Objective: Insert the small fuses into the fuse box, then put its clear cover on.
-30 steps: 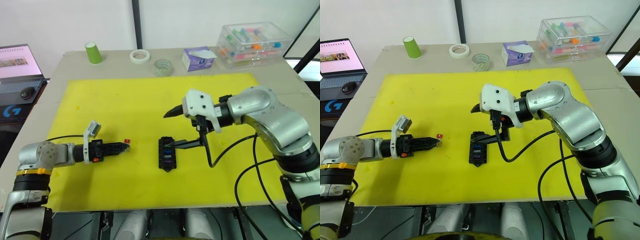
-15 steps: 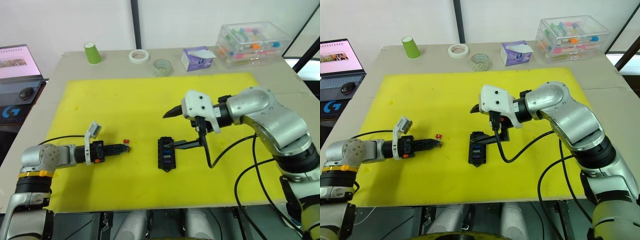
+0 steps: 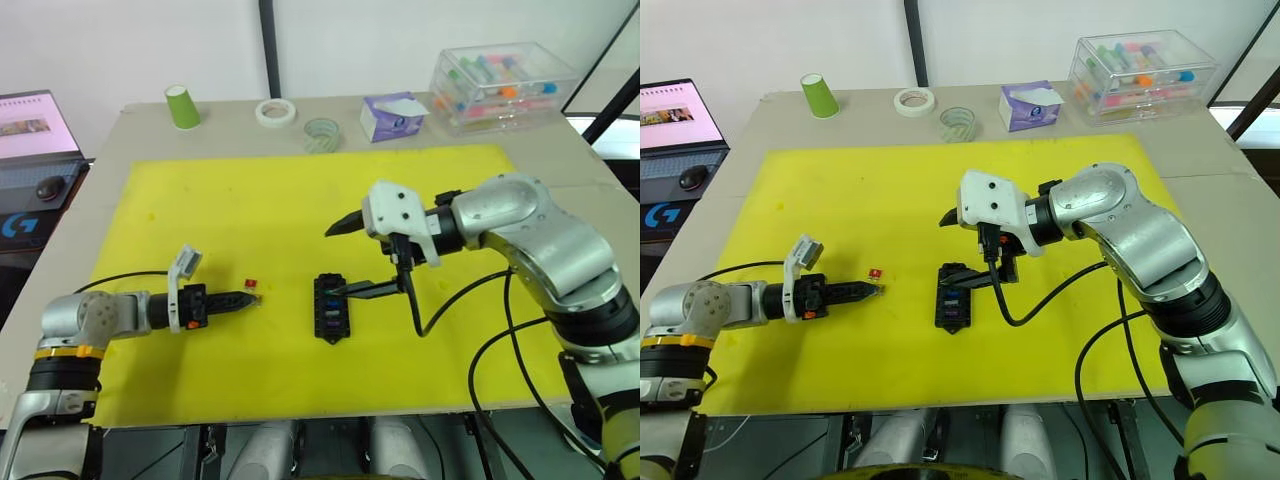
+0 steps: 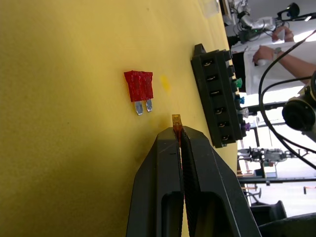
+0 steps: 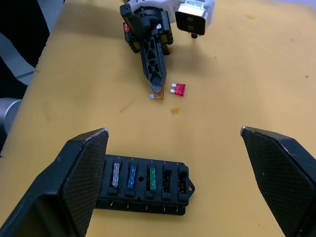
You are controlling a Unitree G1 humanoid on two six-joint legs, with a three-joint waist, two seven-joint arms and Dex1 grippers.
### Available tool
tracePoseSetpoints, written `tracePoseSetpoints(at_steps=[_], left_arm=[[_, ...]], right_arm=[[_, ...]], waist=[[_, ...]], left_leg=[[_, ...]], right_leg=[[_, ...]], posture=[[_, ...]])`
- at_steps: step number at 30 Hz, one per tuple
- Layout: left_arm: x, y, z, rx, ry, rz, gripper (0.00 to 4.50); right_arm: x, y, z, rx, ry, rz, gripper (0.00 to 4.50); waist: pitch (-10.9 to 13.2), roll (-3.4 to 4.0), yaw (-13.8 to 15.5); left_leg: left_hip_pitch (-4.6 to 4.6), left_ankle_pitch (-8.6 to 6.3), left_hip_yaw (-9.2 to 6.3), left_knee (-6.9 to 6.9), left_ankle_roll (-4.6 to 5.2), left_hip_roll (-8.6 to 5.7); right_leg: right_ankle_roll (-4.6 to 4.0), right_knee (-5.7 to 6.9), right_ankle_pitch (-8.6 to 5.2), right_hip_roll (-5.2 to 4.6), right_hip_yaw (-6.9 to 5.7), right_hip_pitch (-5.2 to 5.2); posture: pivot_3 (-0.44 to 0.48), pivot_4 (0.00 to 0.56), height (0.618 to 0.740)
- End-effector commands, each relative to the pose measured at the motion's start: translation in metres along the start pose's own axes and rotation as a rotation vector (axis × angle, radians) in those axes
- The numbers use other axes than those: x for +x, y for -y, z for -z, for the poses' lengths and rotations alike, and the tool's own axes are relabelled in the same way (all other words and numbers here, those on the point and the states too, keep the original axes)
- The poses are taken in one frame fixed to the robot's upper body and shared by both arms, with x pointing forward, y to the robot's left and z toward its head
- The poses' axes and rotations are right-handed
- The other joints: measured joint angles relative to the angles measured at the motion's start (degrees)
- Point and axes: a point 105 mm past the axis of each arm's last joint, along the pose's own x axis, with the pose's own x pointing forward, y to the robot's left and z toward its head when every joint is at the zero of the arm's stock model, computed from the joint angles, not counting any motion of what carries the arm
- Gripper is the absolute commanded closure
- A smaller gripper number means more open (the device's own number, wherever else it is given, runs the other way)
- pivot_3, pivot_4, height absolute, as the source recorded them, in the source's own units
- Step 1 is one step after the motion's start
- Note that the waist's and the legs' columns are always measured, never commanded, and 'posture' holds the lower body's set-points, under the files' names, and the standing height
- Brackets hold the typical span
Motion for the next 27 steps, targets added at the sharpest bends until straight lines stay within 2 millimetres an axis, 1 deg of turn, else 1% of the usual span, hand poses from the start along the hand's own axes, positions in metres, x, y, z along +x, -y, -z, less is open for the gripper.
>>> tracePoseSetpoints(at_steps=[1, 3, 5, 7, 8, 11, 12, 15, 16, 18, 21, 27], left_arm=[[-0.008, -0.005, 0.004, 0.016, -0.001, -0.044, 4.48], [-0.009, 0.016, -0.008, 0.204, 0.032, 0.020, 4.48], [-0.007, 0.036, -0.015, 0.365, 0.056, 0.071, 4.48], [-0.003, 0.060, -0.025, 0.492, 0.083, 0.126, 4.48], [-0.001, 0.069, -0.027, 0.533, 0.089, 0.143, 4.48], [0.011, 0.111, -0.038, 0.803, 0.112, 0.225, 4.48], [0.015, 0.122, -0.042, 0.879, 0.125, 0.234, 4.48], [0.023, 0.138, -0.050, 0.965, 0.152, 0.259, 4.48], [0.025, 0.142, -0.052, 0.989, 0.160, 0.270, 4.50], [0.029, 0.147, -0.053, 1.017, 0.166, 0.288, 4.50], [0.031, 0.151, -0.052, 1.030, 0.163, 0.303, 4.50], [0.035, 0.154, -0.050, 1.033, 0.160, 0.323, 4.50]], right_arm=[[0.000, -0.001, -0.008, -0.041, 0.018, 0.003, 0.00], [-0.001, -0.001, -0.008, -0.015, 0.016, 0.001, 0.00], [-0.003, 0.001, -0.007, 0.077, 0.016, -0.001, 0.00], [-0.005, 0.005, -0.011, 0.156, 0.037, 0.006, 0.00], [-0.006, 0.006, -0.012, 0.177, 0.042, 0.008, 0.00], [-0.013, 0.009, -0.024, 0.297, 0.086, -0.018, 0.00], [-0.016, 0.009, -0.029, 0.326, 0.112, -0.030, 0.00], [-0.020, 0.008, -0.040, 0.357, 0.150, -0.058, 0.00], [-0.020, 0.008, -0.041, 0.359, 0.151, -0.059, 0.17], [-0.019, 0.008, -0.042, 0.366, 0.150, -0.058, 0.55], [-0.017, 0.010, -0.044, 0.385, 0.157, -0.061, 1.55], [-0.015, 0.011, -0.048, 0.409, 0.178, -0.065, 1.55]], waist=[[0.0, 0.00, -0.1], [0.0, 0.00, -0.4], [0.0, -0.01, -0.5], [0.0, -0.04, -0.5], [0.0, -0.04, -0.5], [0.0, -0.04, -0.4], [0.0, -0.04, -0.4], [0.0, -0.05, -0.6], [0.0, -0.05, -0.7], [0.0, -0.05, -0.8], [0.0, -0.04, -0.9], [0.0, -0.05, -0.7]], left_leg=[[0.00, 0.00, 0.00, 0.00, 0.00, 0.00], [0.00, 0.00, 0.00, -0.01, 0.00, 0.01], [0.00, 0.00, 0.00, -0.04, 0.00, 0.02], [-0.02, 0.00, -0.03, -0.04, -0.01, 0.03], [-0.03, 0.01, -0.03, -0.04, -0.01, 0.03], [-0.05, 0.00, -0.03, -0.05, -0.01, 0.03], [-0.06, 0.00, -0.03, -0.05, -0.01, 0.03], [-0.07, 0.00, -0.03, -0.06, -0.01, 0.03], [-0.07, 0.00, -0.03, -0.07, -0.01, 0.04], [-0.07, 0.00, -0.02, -0.08, -0.01, 0.04], [-0.07, 0.00, -0.01, -0.10, -0.01, 0.05], [-0.07, 0.00, -0.02, -0.07, -0.01, 0.03]], right_leg=[[0.00, 0.00, 0.00, 0.00, 0.00, -0.01], [0.00, 0.00, 0.00, 0.00, 0.00, -0.01], [0.00, -0.01, 0.00, -0.01, 0.01, -0.01], [0.00, -0.05, 0.00, -0.01, 0.00, 0.00], [0.00, -0.09, 0.00, -0.01, 0.00, 0.00], [0.00, -0.11, 0.00, -0.02, 0.00, 0.00], [0.00, -0.14, 0.00, -0.02, 0.00, 0.00], [0.00, -0.17, 0.00, -0.01, -0.01, 0.01], [0.00, -0.16, 0.00, -0.01, 0.00, 0.00], [0.00, -0.16, 0.00, 0.00, 0.00, 0.00], [0.00, -0.13, 0.00, 0.00, -0.01, -0.04], [0.00, -0.12, 0.00, 0.00, -0.01, -0.03]], posture=[[0.000, 0.150, 0.740], [0.000, 0.150, 0.740], [0.000, 0.150, 0.740], [0.000, 0.150, 0.740], [0.000, 0.150, 0.740], [0.000, 0.150, 0.740], [0.000, 0.150, 0.740], [0.000, 0.150, 0.740], [0.000, 0.150, 0.740], [0.000, 0.150, 0.740], [0.000, 0.150, 0.740], [0.000, 0.150, 0.740]])
